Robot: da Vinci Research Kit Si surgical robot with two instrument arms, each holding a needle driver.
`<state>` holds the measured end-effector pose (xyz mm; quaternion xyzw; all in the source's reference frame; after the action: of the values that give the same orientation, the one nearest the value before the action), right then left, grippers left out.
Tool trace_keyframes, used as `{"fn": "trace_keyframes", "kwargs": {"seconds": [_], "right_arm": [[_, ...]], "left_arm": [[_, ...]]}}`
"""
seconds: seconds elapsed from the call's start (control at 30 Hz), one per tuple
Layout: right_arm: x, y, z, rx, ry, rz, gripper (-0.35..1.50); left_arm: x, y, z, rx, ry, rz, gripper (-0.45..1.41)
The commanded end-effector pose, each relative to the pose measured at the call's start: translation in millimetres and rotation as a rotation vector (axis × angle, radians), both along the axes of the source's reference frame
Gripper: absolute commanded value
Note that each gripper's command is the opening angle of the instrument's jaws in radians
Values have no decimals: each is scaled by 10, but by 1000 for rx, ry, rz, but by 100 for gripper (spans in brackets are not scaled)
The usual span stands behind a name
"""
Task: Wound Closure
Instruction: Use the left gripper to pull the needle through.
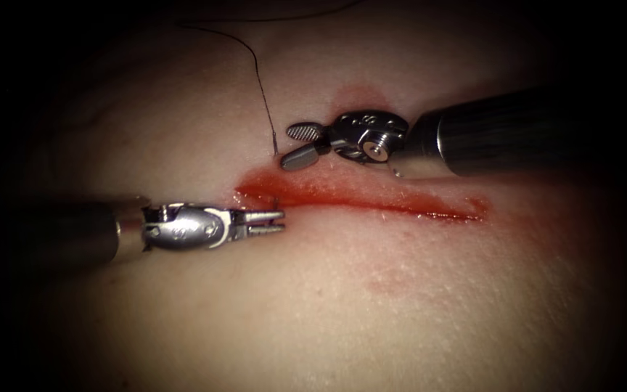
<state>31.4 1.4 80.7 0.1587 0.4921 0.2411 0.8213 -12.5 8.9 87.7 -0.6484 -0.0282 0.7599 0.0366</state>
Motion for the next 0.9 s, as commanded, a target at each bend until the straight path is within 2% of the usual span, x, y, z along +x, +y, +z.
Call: {"fn": "trace_keyframes", "kwargs": {"seconds": [0.03,0.27,0.47,0.9], "right_arm": [[6,-3,6,1,2,-1,138],[5,-3,5,1,2,-2,138],[3,-4,4,6,3,-1,138],[3,-4,2,61,2,23,138]], "left_arm": [[-5,0,8,34,-16,9,-35],[2,4,9,145,-82,78,-35],[15,0,1,238,-86,162,-35],[36,2,-10,341,-116,217,-35]]}}
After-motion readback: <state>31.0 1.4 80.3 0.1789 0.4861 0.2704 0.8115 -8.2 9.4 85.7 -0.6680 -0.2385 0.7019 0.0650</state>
